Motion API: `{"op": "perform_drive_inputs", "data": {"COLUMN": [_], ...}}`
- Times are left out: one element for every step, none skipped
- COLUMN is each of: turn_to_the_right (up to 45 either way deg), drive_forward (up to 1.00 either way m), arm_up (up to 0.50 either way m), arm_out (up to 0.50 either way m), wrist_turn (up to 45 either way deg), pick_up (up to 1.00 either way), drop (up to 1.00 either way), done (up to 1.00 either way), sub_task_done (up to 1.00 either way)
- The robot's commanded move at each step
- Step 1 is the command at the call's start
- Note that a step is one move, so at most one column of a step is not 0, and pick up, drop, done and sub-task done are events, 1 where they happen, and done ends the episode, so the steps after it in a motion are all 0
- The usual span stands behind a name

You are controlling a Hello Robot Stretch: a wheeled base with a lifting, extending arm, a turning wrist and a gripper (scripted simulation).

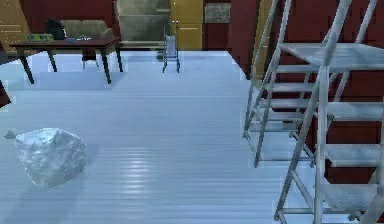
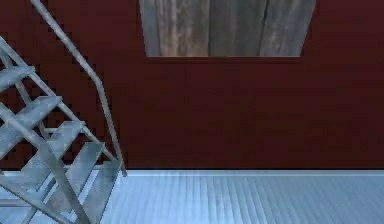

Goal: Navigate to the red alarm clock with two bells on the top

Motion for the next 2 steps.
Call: {"op": "perform_drive_inputs", "data": {"turn_to_the_right": [0.0, -3.0], "drive_forward": [1.00, 0.00], "arm_up": [0.00, 0.00], "arm_out": [0.00, 0.00], "wrist_turn": [0.0, 0.0], "pick_up": [0.00, 0.00], "drop": [0.00, 0.00], "done": [0.00, 0.00], "sub_task_done": [0.00, 0.00]}}
